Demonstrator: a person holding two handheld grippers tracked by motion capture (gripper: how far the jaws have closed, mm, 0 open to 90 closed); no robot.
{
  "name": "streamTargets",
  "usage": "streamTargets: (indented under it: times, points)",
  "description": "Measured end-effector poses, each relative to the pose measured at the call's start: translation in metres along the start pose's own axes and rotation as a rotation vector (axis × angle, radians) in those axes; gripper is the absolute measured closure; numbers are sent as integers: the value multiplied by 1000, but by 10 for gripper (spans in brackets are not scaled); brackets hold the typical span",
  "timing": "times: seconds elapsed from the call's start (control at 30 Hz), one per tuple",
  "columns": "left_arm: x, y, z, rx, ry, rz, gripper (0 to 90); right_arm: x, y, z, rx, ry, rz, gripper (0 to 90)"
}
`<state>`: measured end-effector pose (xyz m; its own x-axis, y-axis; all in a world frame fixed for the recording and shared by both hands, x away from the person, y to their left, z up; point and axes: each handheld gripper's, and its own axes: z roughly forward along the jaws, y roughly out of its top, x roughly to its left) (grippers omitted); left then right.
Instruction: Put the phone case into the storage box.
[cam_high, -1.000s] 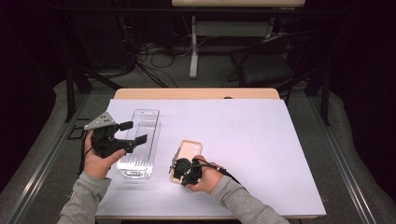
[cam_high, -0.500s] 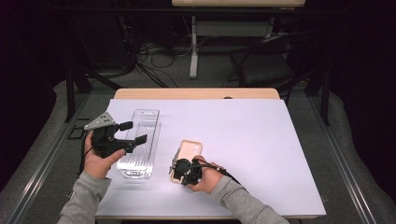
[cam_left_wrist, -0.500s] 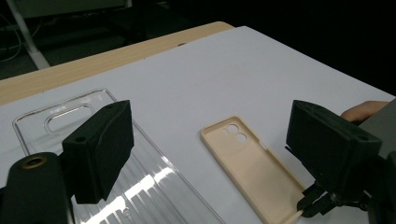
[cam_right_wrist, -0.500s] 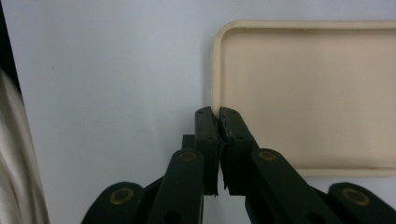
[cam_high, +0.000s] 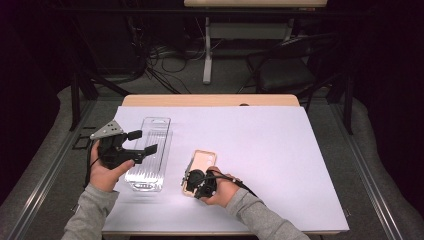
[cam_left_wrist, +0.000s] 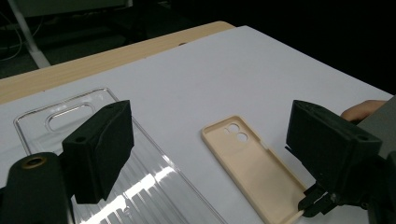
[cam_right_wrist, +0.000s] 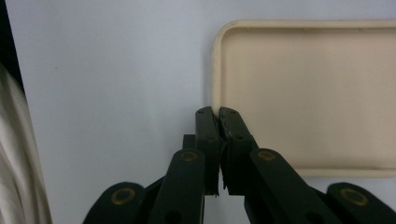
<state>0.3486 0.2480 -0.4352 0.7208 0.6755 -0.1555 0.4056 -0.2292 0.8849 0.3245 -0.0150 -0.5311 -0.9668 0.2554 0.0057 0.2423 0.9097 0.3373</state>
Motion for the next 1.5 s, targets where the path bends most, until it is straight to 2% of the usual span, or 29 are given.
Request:
streamTargets:
  times: [0.3, 0.57, 0.93, 1.27, 1.5]
  points:
    - [0, 0, 0, -1, 2, -1, 153, 1, 0, -1, -10, -2, 5, 882]
    - [1, 0, 0, -1, 2, -4, 153, 2, -1, -12, -61, -26, 6, 883]
    - [1, -1, 0, -2, 2, -10, 153, 4, -6, -20, -127, -38, 31, 882]
    - [2, -1, 1, 5, 1, -8, 153, 6, -14, -31, -218, -79, 31, 882]
    - [2, -3, 2, 6, 3, -10, 153, 7, -22, -37, -311, -128, -4, 881]
